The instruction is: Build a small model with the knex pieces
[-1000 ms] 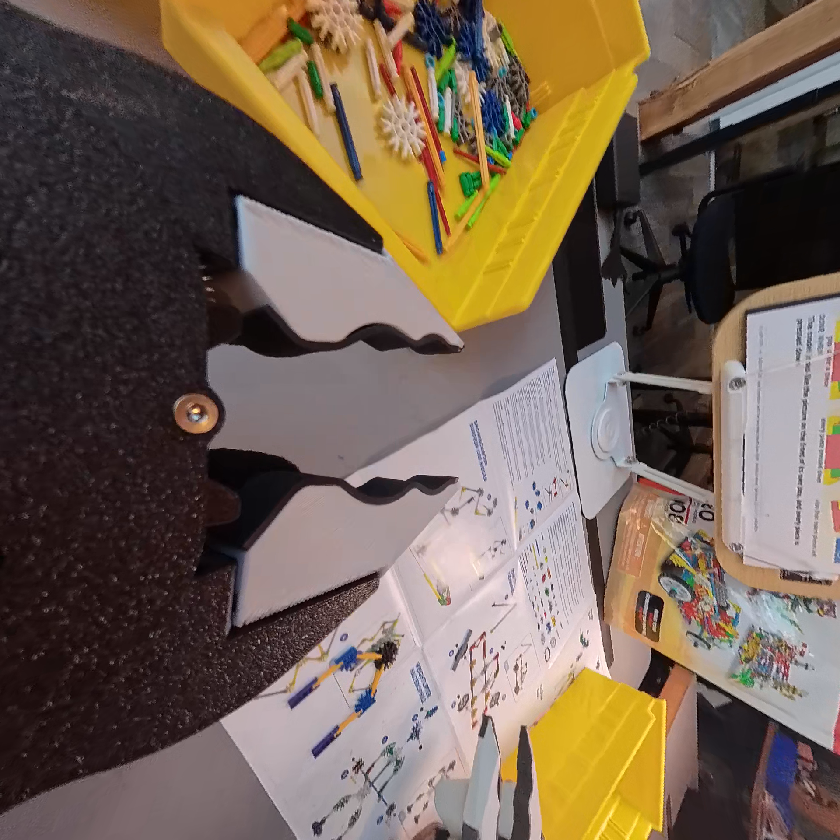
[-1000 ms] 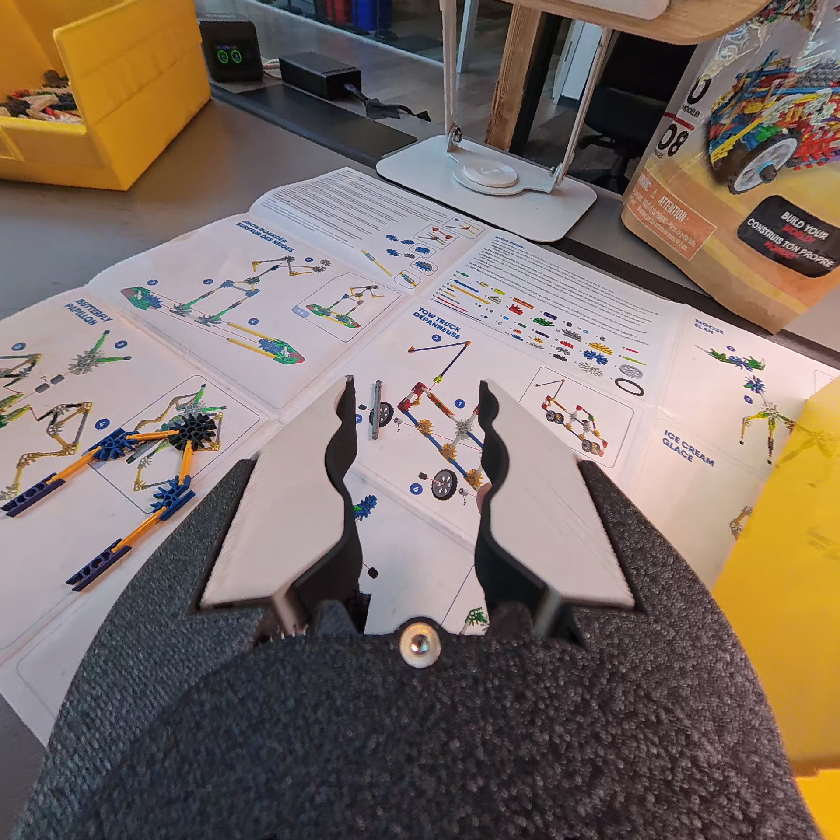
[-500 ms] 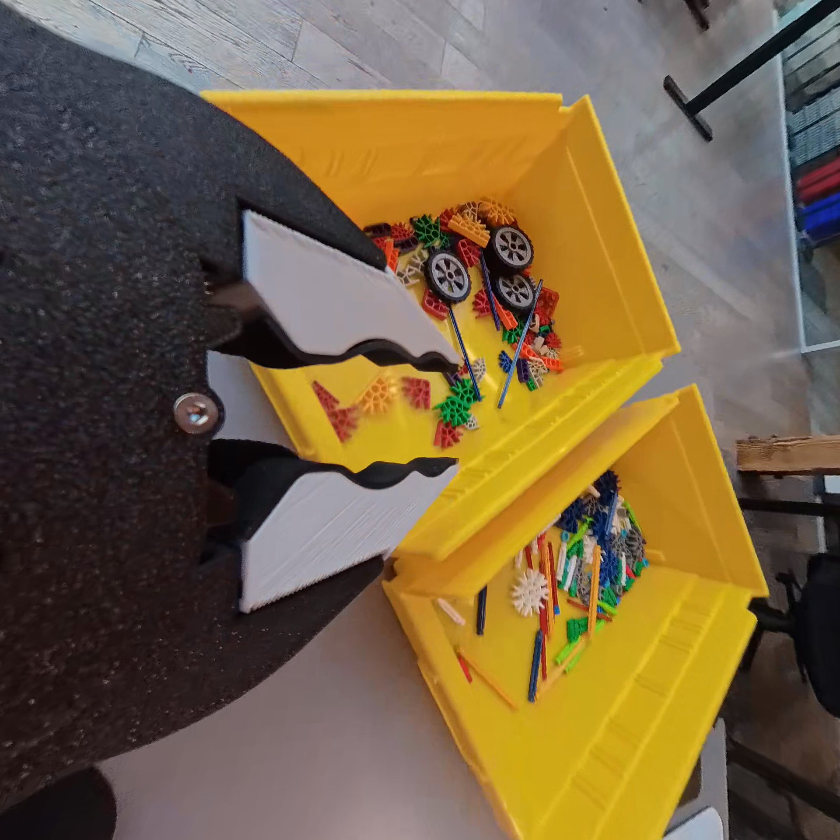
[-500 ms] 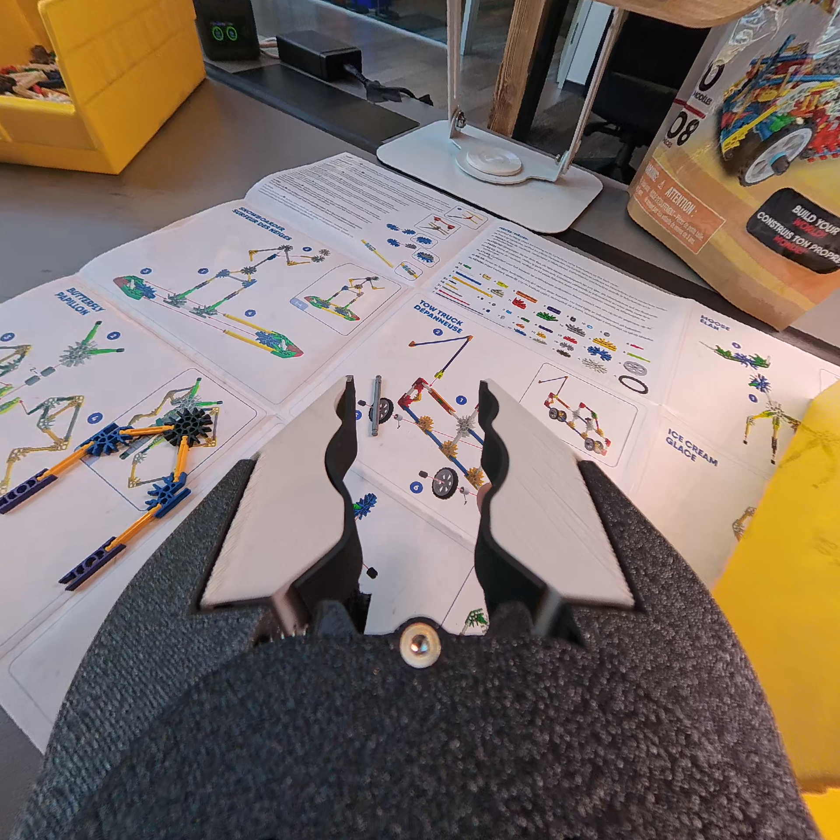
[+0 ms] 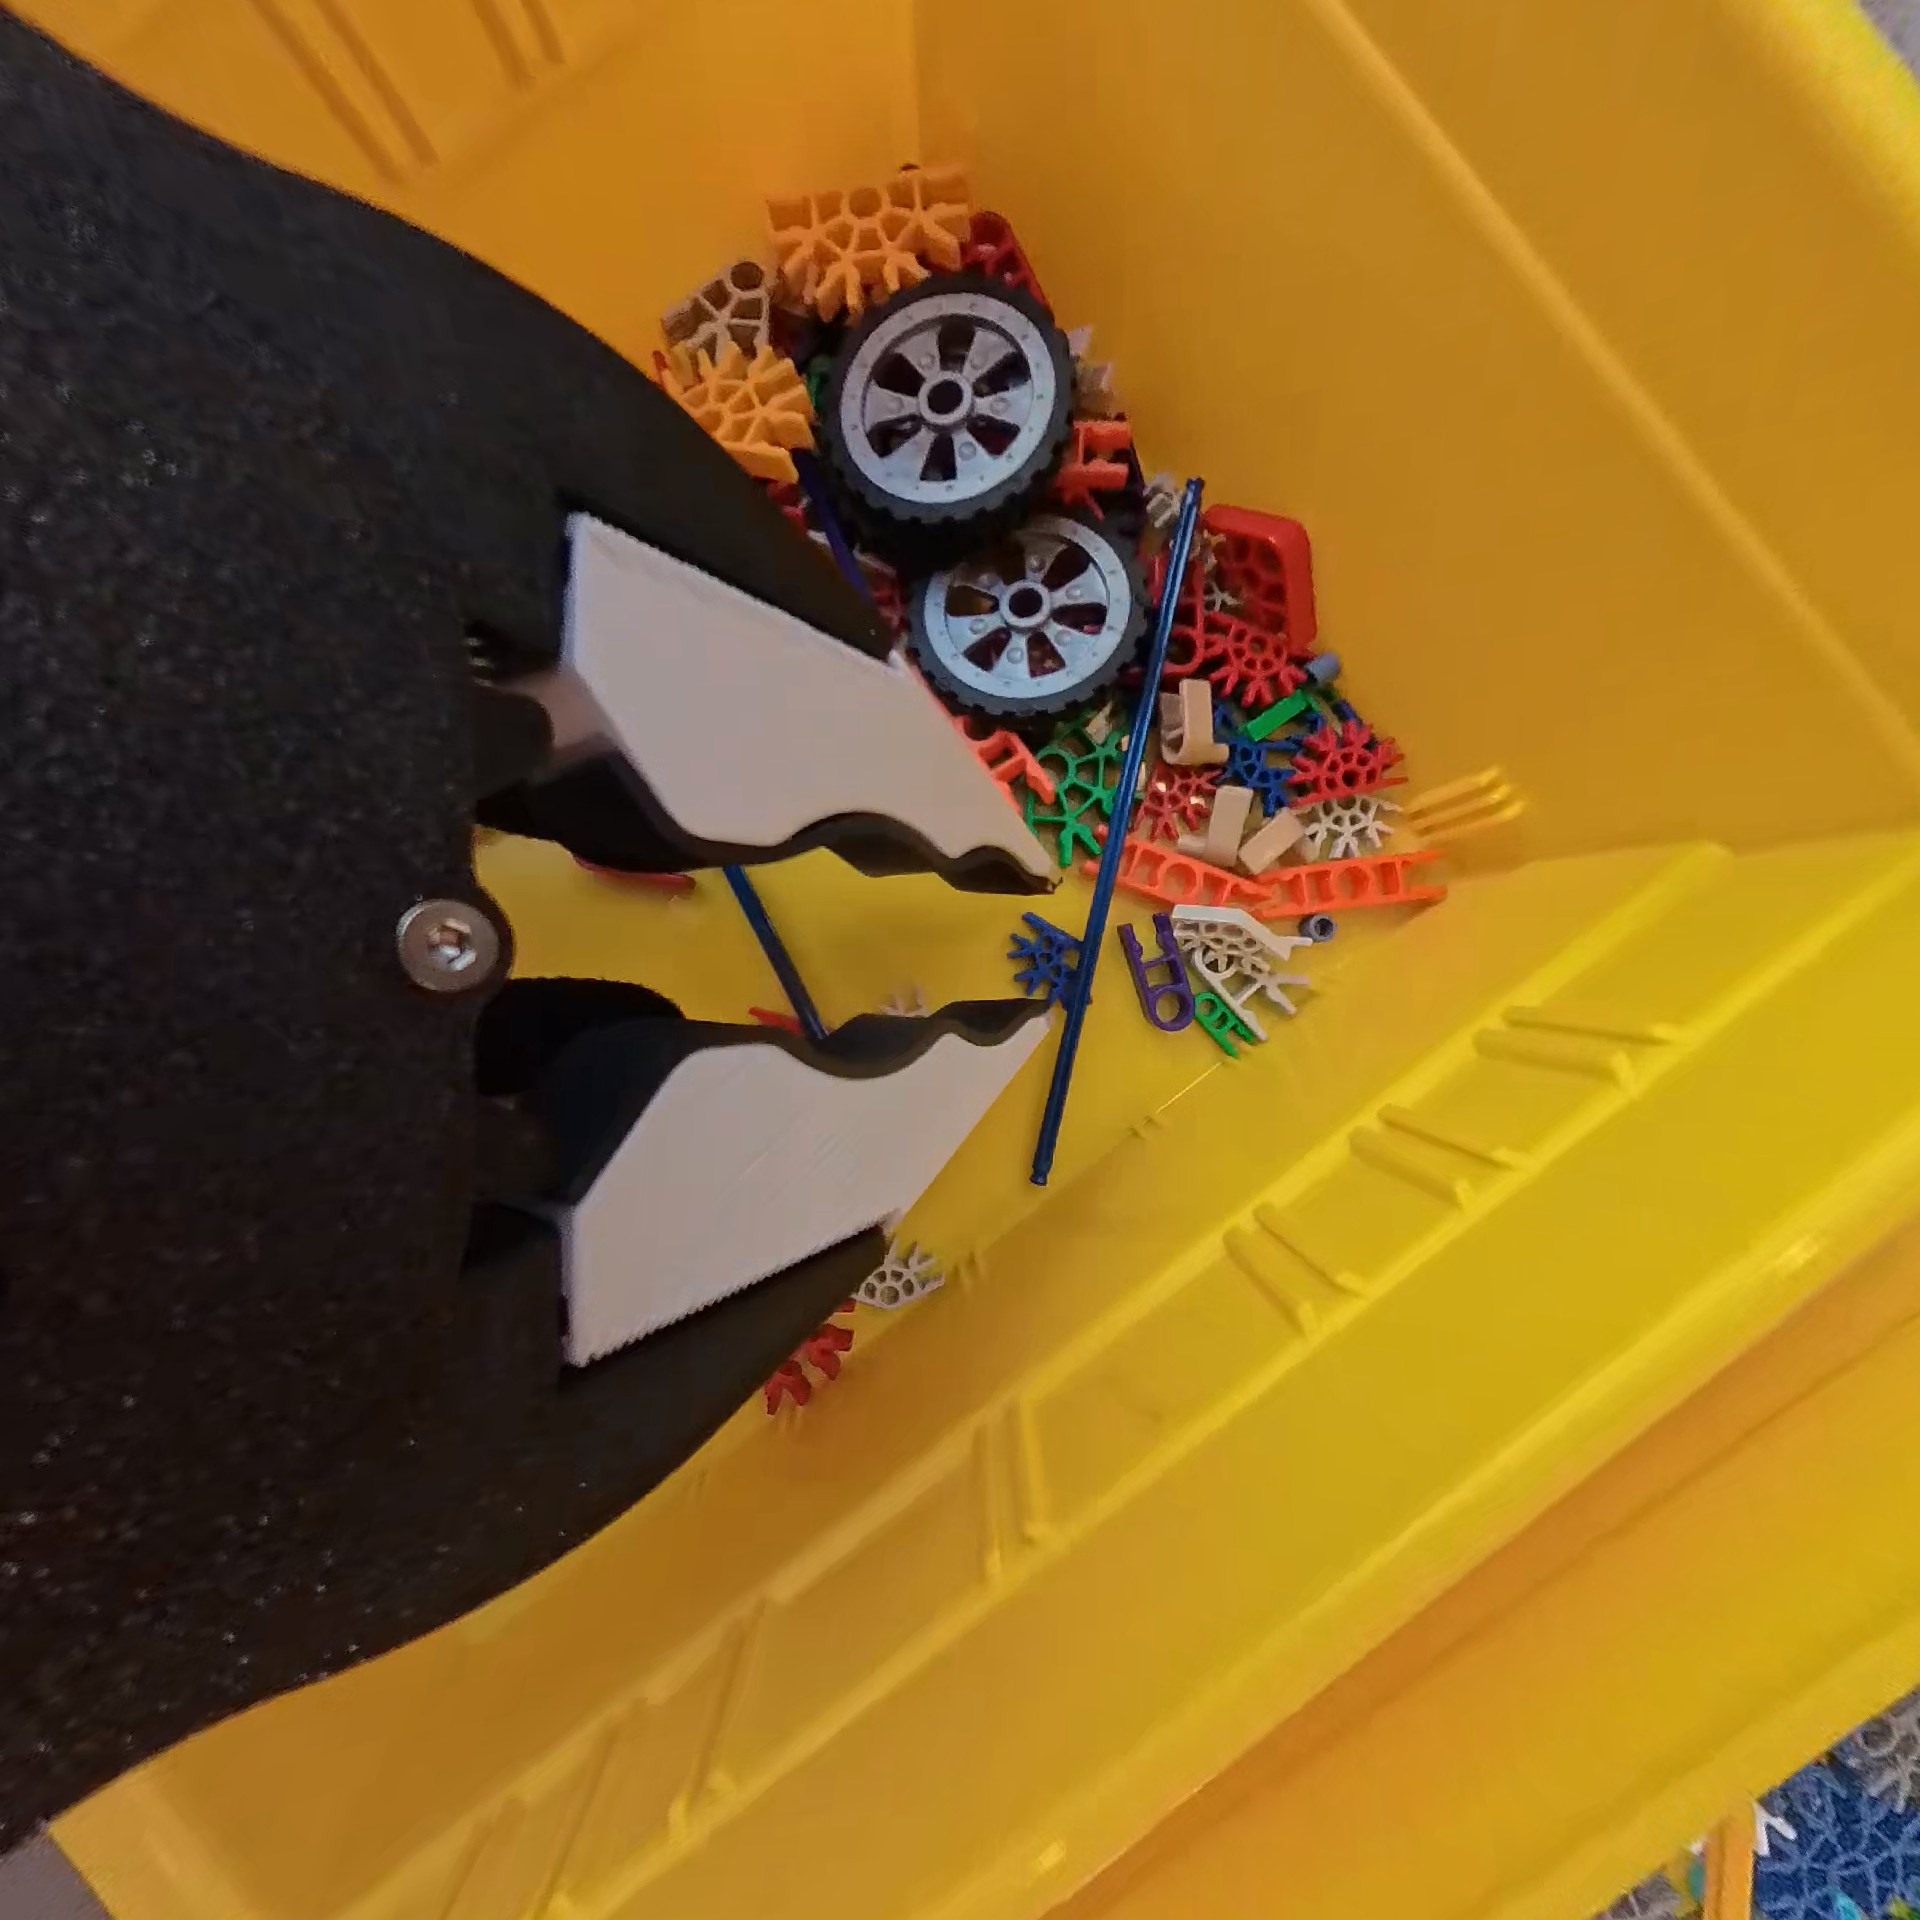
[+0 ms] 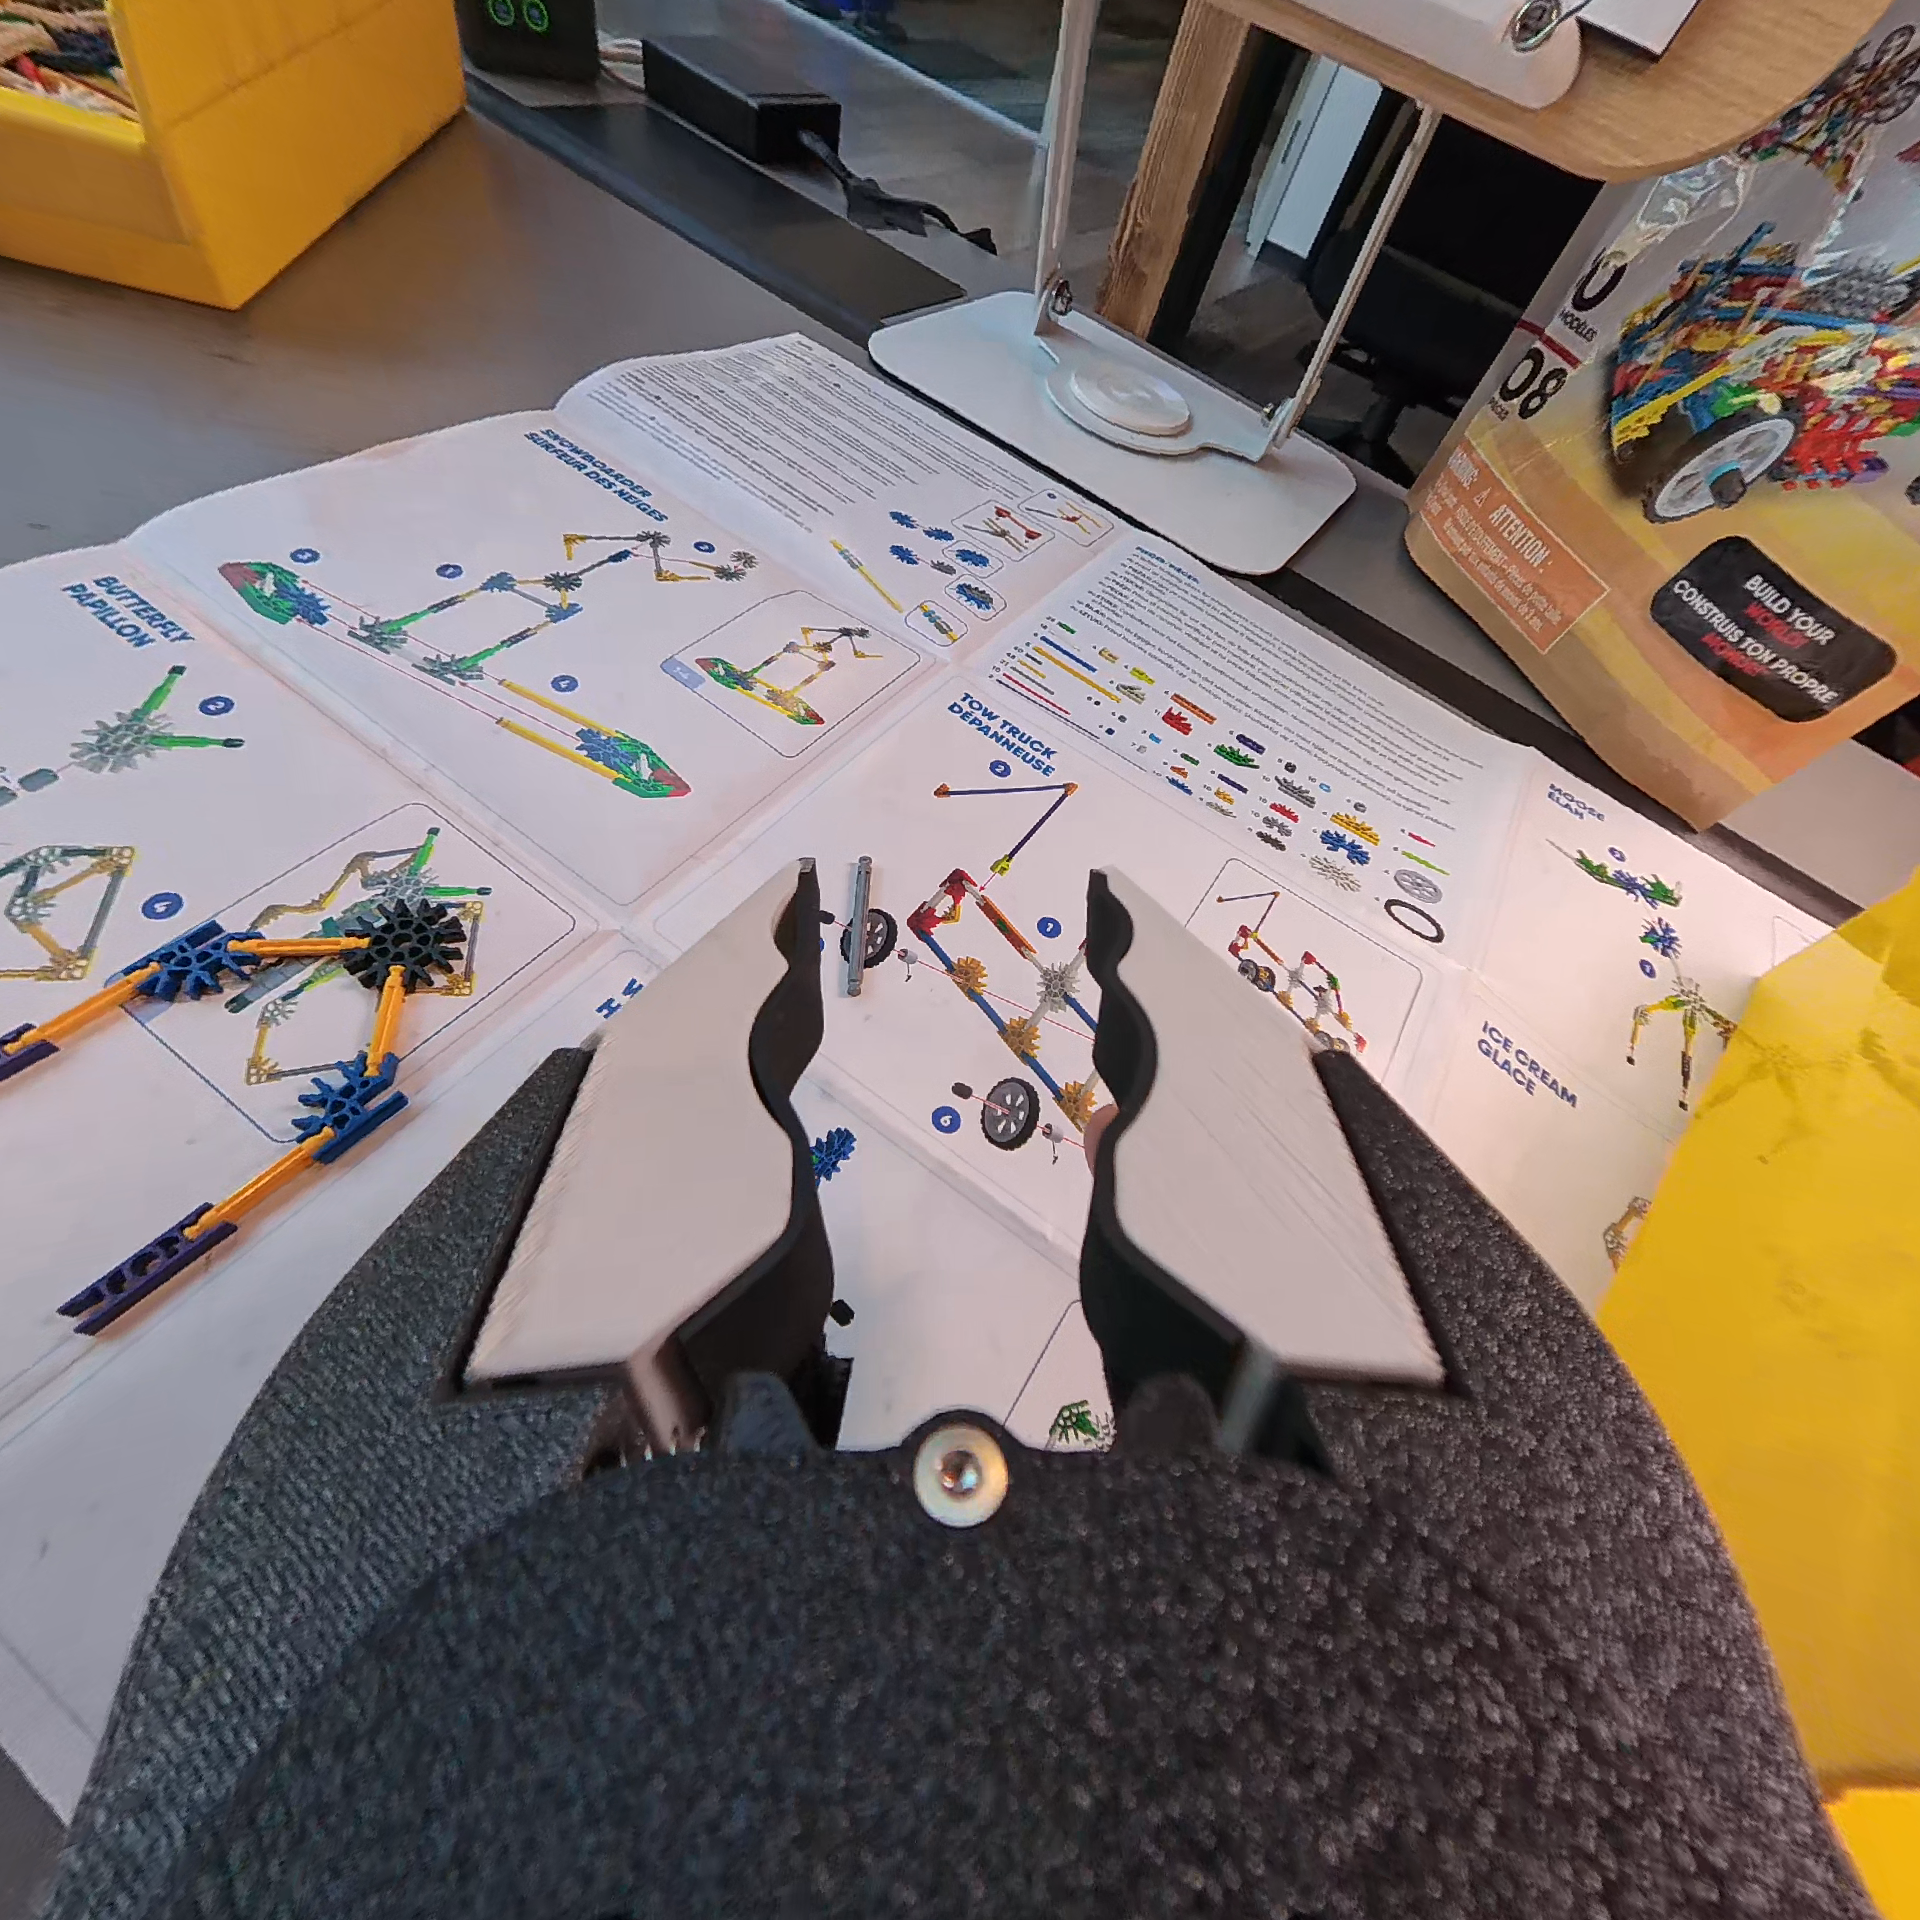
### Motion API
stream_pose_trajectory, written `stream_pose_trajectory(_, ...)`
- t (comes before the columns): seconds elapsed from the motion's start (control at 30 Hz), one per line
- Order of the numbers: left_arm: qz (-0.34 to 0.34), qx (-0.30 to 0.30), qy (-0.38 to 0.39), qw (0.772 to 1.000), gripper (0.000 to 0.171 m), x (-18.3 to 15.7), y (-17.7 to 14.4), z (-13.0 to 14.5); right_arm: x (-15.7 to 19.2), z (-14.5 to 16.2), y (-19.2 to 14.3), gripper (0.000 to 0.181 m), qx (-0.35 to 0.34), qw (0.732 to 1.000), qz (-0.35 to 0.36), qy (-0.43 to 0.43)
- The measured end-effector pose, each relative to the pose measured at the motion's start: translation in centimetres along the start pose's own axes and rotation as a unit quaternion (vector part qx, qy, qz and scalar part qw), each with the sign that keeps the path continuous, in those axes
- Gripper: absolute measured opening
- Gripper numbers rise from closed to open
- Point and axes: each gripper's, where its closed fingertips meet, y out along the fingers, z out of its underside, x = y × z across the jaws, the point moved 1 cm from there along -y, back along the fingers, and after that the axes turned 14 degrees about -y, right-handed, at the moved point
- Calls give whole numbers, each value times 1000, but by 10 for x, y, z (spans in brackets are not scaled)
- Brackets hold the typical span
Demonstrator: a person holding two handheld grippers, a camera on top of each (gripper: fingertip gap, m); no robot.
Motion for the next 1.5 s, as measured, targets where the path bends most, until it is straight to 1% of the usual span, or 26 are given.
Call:
stream_pose_trajectory(0.1, -1, 23, 30, 999, 20, -1, 8, 4, 0, 3, 3, 50, 10, 1000, -5, 3)
stream_pose_trajectory(0.17, 3, 25, 42, 999, 17, -3, 11, 4, 1, 4, 4, 50, 16, 1000, -8, 6)
stream_pose_trajectory(0.43, 22, 43, 40, 998, 16, -3, 12, 3, 3, 5, 6, 50, 22, 1000, -9, -3)
stream_pose_trajectory(0.7, 6, 32, 42, 999, 15, -2, 5, 7, 3, 5, 5, 50, 20, 1000, -9, -2)
stream_pose_trajectory(0.83, -14, -9, 56, 998, 15, -4, -19, -2, 2, 6, 6, 50, 22, 1000, -11, 1)
stream_pose_trajectory(0.93, -27, -67, 76, 994, 15, -12, -51, -17, 2, 6, 6, 50, 22, 1000, -11, 1)
stream_pose_trajectory(1.03, -21, -129, 92, 987, 15, -29, -90, -28, 3, 5, 6, 50, 21, 1000, -11, 0)
stream_pose_trajectory(1.13, -7, -179, 118, 977, 15, -59, -124, -31, 3, 5, 6, 49, 19, 1000, -13, 0)
stream_pose_trajectory(1.2, 16, -208, 148, 967, 15, -92, -143, -28, 3, 4, 5, 49, 16, 1000, -14, 1)
stream_pose_trajectory(1.27, 65, -233, 185, 953, 15, -140, -156, -18, 3, 3, 4, 49, 12, 1000, -15, 2)
stream_pose_trajectory(1.33, 117, -250, 229, 934, 15, -195, -162, -2, 3, 2, 3, 49, 7, 1000, -17, 4)
stream_pose_trajectory(1.4, 168, -256, 271, 913, 15, -253, -157, 21, 3, 1, 2, 49, 1, 1000, -19, 6)
stream_pose_trajectory(1.5, 249, -247, 312, 883, 15, -337, -137, 59, 3, -2, -1, 49, -13, 1000, -23, 10)
